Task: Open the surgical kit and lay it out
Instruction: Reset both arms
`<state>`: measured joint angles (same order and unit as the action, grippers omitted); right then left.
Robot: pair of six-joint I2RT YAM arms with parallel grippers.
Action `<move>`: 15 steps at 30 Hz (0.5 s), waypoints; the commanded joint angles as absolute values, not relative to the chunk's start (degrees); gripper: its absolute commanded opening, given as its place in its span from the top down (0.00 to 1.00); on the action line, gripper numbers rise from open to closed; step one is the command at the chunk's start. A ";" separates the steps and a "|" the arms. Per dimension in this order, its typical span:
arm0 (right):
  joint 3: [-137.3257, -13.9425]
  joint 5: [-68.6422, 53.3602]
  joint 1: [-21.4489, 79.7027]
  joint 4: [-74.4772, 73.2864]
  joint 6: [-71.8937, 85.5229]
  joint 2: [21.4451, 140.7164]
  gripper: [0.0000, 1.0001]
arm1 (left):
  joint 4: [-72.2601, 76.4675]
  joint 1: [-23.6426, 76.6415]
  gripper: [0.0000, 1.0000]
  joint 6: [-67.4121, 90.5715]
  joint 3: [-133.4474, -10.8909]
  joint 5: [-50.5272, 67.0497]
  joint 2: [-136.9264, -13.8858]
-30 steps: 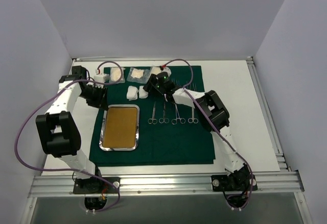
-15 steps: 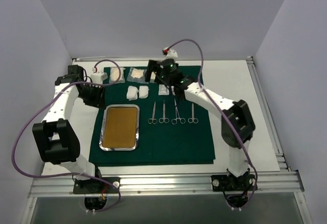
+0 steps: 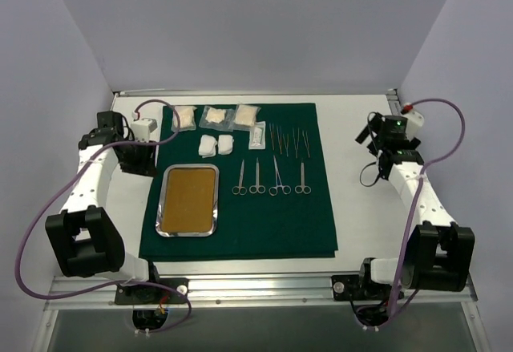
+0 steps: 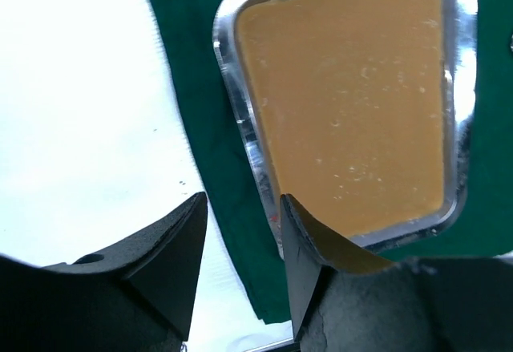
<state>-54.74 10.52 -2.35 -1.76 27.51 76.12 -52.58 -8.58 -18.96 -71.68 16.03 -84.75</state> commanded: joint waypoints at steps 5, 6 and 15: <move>-50.63 13.26 -9.40 -3.68 25.67 68.38 0.00 | -42.81 -16.59 0.49 -14.68 -69.26 11.25 -82.09; -50.71 13.88 -9.40 -4.21 25.40 68.55 0.00 | -41.85 -17.57 0.48 -14.50 -69.26 11.25 -82.09; -49.92 14.59 -9.49 -5.27 23.47 68.91 0.00 | -41.22 -22.06 0.49 -14.59 -68.73 11.60 -82.62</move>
<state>-50.61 12.49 -9.34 -4.54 24.97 69.73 -43.51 -21.96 -15.18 -68.99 11.38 -84.44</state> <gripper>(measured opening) 0.997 0.513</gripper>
